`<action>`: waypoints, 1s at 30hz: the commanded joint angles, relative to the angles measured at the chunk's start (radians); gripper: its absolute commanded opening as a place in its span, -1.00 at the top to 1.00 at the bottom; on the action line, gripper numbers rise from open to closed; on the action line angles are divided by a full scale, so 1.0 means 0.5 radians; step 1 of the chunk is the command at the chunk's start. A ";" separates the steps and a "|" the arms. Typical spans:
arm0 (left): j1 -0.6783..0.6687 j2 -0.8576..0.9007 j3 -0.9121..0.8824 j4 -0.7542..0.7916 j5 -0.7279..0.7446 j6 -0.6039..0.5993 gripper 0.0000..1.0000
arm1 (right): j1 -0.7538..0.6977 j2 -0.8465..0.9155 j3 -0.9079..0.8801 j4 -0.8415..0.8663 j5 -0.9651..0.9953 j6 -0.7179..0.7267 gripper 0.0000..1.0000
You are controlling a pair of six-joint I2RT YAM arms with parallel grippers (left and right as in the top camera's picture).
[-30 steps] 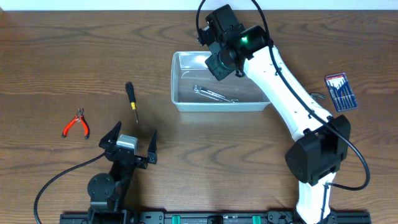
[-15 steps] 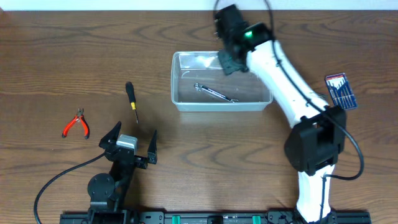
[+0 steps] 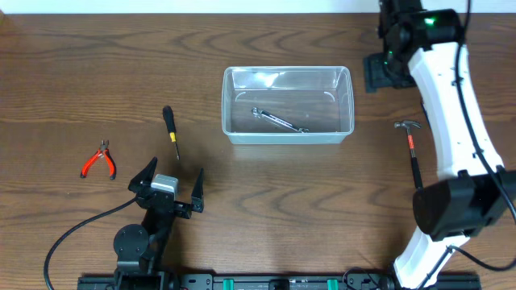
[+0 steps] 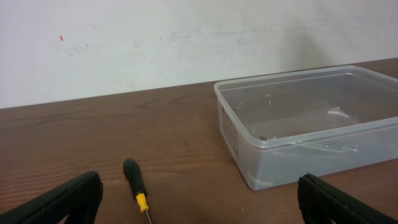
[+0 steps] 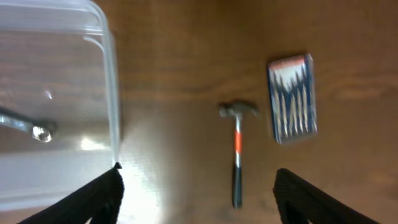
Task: Pack container
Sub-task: 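Open the right gripper to drop the wrench into the container, then move the right gripper over the red-handled claw hammer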
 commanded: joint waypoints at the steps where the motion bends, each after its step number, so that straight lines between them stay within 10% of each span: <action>1: 0.008 -0.013 -0.047 -0.050 0.047 -0.018 -0.97 | -0.035 -0.103 0.043 -0.101 -0.021 0.044 -0.66; 14: 0.008 -0.013 -0.047 -0.050 0.047 -0.018 -0.97 | -0.247 -0.388 0.021 -0.461 -0.108 0.033 -0.84; 30: 0.008 -0.013 -0.047 -0.051 0.047 -0.018 -0.97 | -0.595 -0.430 -0.749 0.066 -0.508 -0.520 -0.98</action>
